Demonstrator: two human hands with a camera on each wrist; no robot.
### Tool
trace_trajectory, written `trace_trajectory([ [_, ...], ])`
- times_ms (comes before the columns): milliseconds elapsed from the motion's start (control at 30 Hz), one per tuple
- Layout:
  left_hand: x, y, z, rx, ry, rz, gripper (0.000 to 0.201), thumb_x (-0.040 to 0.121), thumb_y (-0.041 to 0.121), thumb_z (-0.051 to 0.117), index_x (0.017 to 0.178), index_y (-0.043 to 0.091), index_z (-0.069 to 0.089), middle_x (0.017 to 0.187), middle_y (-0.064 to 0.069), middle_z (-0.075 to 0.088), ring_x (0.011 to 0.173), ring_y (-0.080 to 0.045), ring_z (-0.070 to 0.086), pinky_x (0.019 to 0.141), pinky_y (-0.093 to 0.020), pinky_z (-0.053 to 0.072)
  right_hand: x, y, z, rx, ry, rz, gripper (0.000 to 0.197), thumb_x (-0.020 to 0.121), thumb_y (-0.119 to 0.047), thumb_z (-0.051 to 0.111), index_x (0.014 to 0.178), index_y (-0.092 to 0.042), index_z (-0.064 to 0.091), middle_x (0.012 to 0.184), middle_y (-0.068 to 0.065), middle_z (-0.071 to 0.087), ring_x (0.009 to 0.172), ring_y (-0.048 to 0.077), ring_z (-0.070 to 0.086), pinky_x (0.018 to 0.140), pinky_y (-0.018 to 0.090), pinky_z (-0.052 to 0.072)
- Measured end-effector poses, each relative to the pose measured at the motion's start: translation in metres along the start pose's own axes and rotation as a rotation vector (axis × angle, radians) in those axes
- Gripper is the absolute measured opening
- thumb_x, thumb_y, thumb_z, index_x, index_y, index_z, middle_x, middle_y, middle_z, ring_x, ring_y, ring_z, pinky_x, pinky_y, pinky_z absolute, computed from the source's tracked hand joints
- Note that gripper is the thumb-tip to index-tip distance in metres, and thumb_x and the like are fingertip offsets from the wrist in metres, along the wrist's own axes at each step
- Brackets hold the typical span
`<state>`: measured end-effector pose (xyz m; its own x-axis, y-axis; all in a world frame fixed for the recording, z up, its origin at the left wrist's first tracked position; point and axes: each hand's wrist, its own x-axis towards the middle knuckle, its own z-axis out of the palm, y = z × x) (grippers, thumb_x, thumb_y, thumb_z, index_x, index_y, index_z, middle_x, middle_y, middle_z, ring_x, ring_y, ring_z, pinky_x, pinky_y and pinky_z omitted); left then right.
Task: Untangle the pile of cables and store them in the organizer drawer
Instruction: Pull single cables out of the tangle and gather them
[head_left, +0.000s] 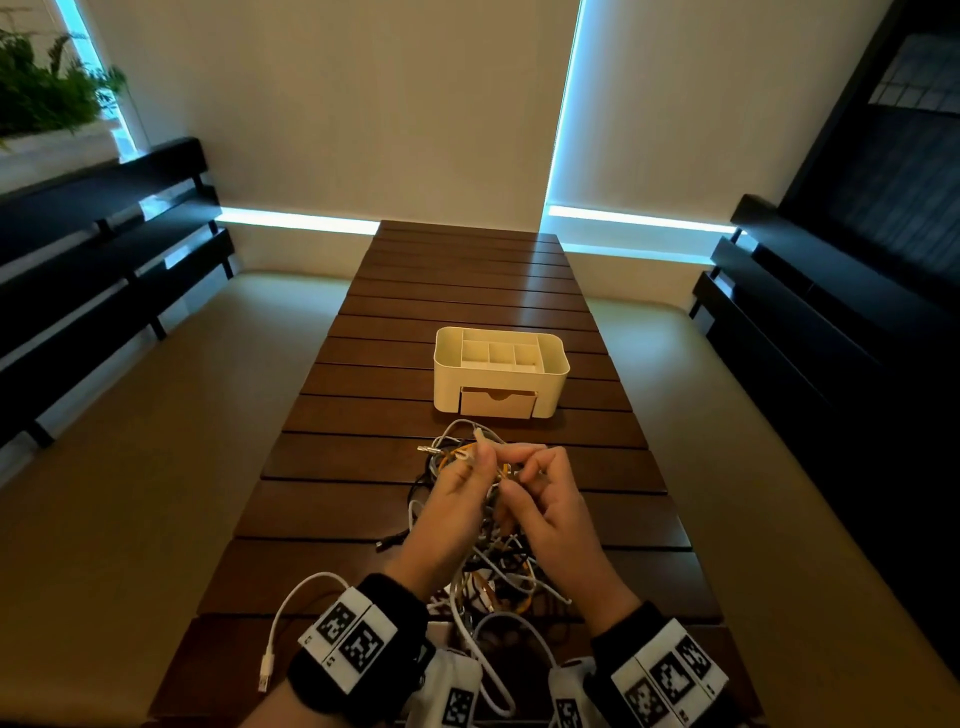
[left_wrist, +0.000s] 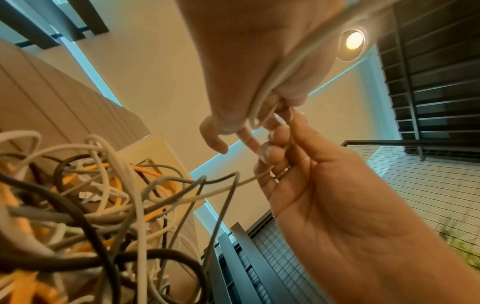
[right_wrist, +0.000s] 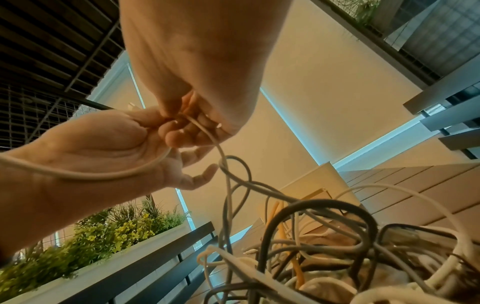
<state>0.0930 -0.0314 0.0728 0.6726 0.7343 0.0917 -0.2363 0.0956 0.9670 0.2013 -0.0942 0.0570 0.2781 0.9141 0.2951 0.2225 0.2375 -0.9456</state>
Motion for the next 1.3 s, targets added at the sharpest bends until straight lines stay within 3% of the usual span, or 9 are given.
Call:
trace_trajectory([
  [200,-0.004,0.011,0.006,-0.007,0.027,0.180,0.039,0.094,0.036,0.027,0.087,0.012,0.058,0.115,0.003,0.068,0.104,-0.016,0.064,0.078,-0.030,0.052,0.006,-0.006,0.003,-0.108,-0.042,-0.024,0.008,0.094,-0.012,0.049,0.095,-0.019,0.045,0.074,0.006,0.059,0.060,0.019,0.057,0.054,0.027,0.048],
  [333,-0.002,0.033,0.003,-0.218,0.005,0.222,0.038,0.096,0.038,0.030,0.078,0.012,0.051,0.084,-0.006,0.070,0.090,-0.022,0.067,0.087,-0.028,0.052,0.002,0.022,0.000,-0.150,-0.137,0.079,0.009,0.095,-0.018,0.049,0.090,-0.011,0.046,0.067,-0.003,0.056,0.058,0.015,0.050,0.056,0.027,0.042],
  [433,-0.005,0.040,0.005,-0.373,-0.029,0.207,0.034,0.087,0.046,0.042,0.070,0.020,0.055,0.060,0.000,0.053,0.059,-0.013,0.054,0.081,-0.030,0.052,0.004,0.034,0.000,-0.201,-0.162,0.082,0.006,0.094,-0.017,0.050,0.090,-0.014,0.048,0.069,-0.008,0.056,0.064,0.012,0.052,0.060,0.028,0.045],
  [567,-0.011,0.055,0.006,-0.505,-0.104,0.279,0.035,0.088,0.048,0.046,0.070,0.019,0.055,0.052,0.006,0.043,0.051,-0.008,0.045,0.068,-0.024,0.049,0.006,0.058,-0.008,-0.362,-0.224,0.135,0.026,0.092,-0.015,0.054,0.079,-0.036,0.045,0.073,-0.005,0.053,0.069,0.008,0.053,0.069,0.031,0.048],
  [733,-0.015,0.092,-0.004,-0.596,-0.152,0.442,0.039,0.093,0.038,0.031,0.069,0.017,0.053,0.050,0.007,0.043,0.048,-0.007,0.040,0.065,-0.024,0.046,0.003,0.072,-0.010,-0.337,-0.189,0.120,0.017,0.091,-0.012,0.055,0.078,-0.021,0.050,0.071,-0.002,0.052,0.065,0.008,0.049,0.064,0.021,0.042],
  [967,-0.026,0.142,-0.043,-1.009,-0.396,0.633,0.054,0.105,0.030,0.004,0.075,0.005,0.041,0.051,-0.005,0.028,0.048,-0.017,0.029,0.062,-0.037,0.039,-0.004,0.101,-0.025,-0.383,-0.186,0.154,0.012,0.090,-0.010,0.056,0.093,-0.014,0.067,0.101,-0.008,0.062,0.098,-0.001,0.056,0.090,0.016,0.043],
  [1100,-0.015,0.120,-0.042,-0.040,0.076,0.395,0.042,0.097,0.029,0.030,0.062,0.022,0.053,0.045,0.011,0.033,0.041,-0.006,0.027,0.043,-0.018,0.031,0.002,0.096,-0.021,-0.375,-0.161,0.166,0.016,0.092,-0.012,0.055,0.094,-0.009,0.070,0.101,0.000,0.067,0.098,0.002,0.058,0.087,0.012,0.044],
  [1200,0.001,0.070,-0.039,0.628,0.047,0.198,0.026,0.093,0.026,0.051,0.068,0.024,0.058,0.057,0.011,0.054,0.049,-0.004,0.047,0.050,-0.015,0.038,0.007,0.089,-0.018,-0.368,-0.131,0.158,0.016,0.093,-0.011,0.052,0.088,-0.013,0.068,0.096,0.003,0.067,0.094,0.004,0.058,0.080,0.008,0.043],
  [1300,0.012,0.020,-0.040,0.869,-0.038,0.009,0.009,0.083,0.020,0.069,0.081,0.027,0.065,0.086,0.012,0.064,0.077,-0.002,0.059,0.071,-0.025,0.051,0.007,0.092,-0.017,-0.382,-0.120,0.181,0.016,0.094,-0.014,0.052,0.086,-0.013,0.066,0.084,0.001,0.065,0.081,0.006,0.057,0.072,0.015,0.043],
])
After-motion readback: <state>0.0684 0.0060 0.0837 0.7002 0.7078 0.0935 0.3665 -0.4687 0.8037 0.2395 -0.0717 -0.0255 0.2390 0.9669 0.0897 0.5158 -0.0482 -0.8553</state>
